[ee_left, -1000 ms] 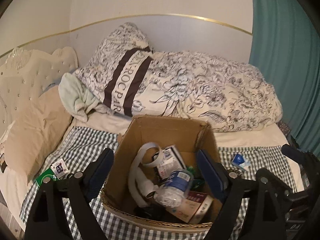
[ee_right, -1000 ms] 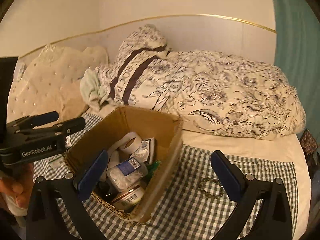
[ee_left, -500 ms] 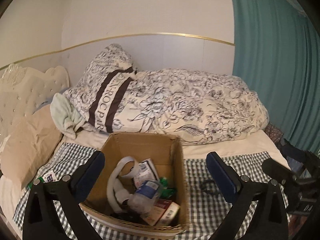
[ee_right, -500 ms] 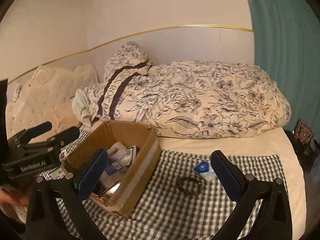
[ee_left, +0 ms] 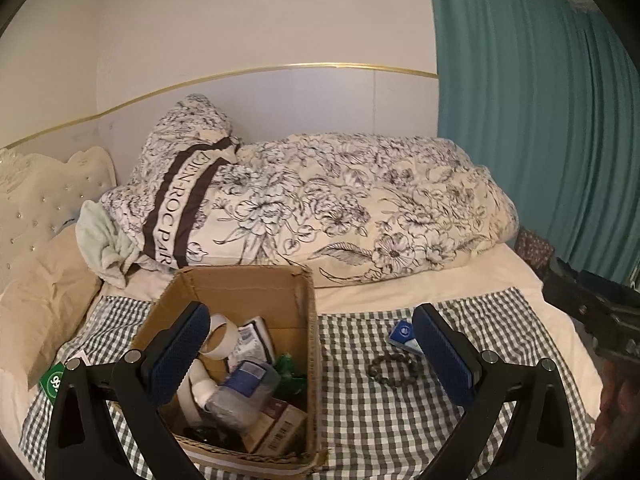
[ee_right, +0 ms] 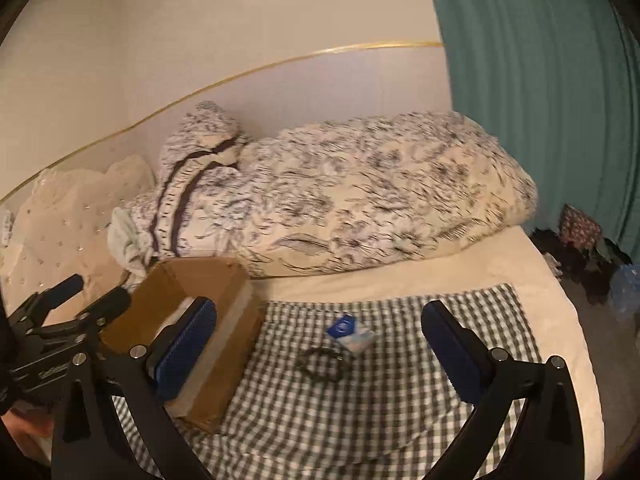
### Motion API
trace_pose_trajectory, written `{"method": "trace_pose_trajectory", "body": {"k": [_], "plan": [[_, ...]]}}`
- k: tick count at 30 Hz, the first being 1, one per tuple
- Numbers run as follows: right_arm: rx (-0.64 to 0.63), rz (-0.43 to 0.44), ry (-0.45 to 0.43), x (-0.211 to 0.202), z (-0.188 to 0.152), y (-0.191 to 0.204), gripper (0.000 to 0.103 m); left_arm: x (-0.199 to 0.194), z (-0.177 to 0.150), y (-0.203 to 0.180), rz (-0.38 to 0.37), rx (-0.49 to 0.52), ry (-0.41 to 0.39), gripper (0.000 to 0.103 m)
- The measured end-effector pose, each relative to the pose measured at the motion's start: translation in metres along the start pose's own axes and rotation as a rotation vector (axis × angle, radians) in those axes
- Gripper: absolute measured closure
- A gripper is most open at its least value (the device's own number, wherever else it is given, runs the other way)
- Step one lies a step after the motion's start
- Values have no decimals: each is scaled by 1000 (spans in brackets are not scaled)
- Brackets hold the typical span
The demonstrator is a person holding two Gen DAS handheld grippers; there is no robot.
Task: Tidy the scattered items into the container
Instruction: 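Lift both open tools out of the box toward the bracelet and tissue packet, then grasp the blue tissue packet with the right tool while the left tool grasps the bead bracelet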
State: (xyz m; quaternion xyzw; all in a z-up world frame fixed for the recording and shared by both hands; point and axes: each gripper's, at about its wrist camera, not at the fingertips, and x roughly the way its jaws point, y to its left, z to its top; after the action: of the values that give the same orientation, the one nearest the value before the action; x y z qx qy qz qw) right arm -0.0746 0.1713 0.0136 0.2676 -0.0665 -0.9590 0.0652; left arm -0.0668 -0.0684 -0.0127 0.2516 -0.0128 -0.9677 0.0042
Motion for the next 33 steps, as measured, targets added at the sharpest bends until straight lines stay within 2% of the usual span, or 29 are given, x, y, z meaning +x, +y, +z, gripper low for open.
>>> {"method": "trace_pose_trajectory", "body": {"k": [10, 16, 22, 24, 26, 30, 33], "plan": [[82, -93, 114, 57, -20, -50, 0, 40, -30, -42, -50, 90, 76, 0], [-54, -150, 189, 88, -42, -51, 0, 74, -50, -62, -67, 107, 126, 0], [-150, -128, 222, 124, -55, -49, 1, 110, -70, -72, -69, 94, 181, 0], [-155, -118, 233, 135, -55, -53, 4, 121, -76, -75, -78, 92, 198, 0], [-159, -123, 252, 147, -53, -60, 12, 133, -83, -79, -81, 95, 215, 0], [-149, -104, 300, 166, -53, -76, 15, 144, -92, -95, -25, 164, 170, 0], [-156, -97, 326, 178, -55, -84, 15, 148, -93, -104, -50, 187, 150, 0]]}}
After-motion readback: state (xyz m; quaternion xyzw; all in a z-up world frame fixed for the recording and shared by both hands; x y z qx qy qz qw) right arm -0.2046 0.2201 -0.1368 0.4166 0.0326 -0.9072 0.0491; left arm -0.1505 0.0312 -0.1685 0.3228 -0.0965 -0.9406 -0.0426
